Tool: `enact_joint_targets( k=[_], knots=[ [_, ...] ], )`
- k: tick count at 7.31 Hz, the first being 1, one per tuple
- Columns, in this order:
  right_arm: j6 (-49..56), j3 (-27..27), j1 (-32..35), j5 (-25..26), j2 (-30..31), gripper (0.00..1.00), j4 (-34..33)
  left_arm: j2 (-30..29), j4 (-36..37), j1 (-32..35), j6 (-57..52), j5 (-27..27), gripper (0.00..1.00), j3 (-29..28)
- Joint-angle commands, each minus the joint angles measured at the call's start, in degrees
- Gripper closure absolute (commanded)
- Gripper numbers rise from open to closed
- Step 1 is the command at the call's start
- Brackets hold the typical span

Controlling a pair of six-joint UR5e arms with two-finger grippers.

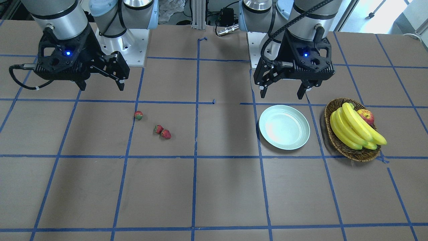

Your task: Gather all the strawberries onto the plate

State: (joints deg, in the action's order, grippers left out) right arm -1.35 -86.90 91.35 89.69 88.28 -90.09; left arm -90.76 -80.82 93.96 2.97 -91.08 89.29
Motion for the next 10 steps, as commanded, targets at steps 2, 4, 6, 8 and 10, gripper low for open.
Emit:
enact_joint_targets(
  k=[2, 4, 6, 8, 10],
  knots=[
    [-1.0, 0.0, 0.1, -0.6, -0.2, 0.0, -0.6, 0.3, -0.2, 0.0, -0.2, -0.3, 0.0, 0.2],
    [-0.8, -1.4, -0.5, 0.1, -1.4, 0.0, -4.0, 0.6, -0.2, 0.0, -0.1, -0.3, 0.0, 0.2],
    [-0.1, -1.5, -0.4, -0.7, -1.3, 0.0, -5.5, 0.7, -0.2, 0.0, -0.1, -0.3, 0.0, 0.2],
    [-0.1, 1.8, -0.1, 0.1, -1.4, 0.0, -2.5, 0.7, -0.2, 0.0, -0.1, -0.3, 0.0, 0.2],
    [-0.6, 5.1, -0.2, 0.0, -1.4, 0.0, 3.7, 0.7, -0.2, 0.0, 0.0, -0.4, 0.0, 0.1]
  ],
)
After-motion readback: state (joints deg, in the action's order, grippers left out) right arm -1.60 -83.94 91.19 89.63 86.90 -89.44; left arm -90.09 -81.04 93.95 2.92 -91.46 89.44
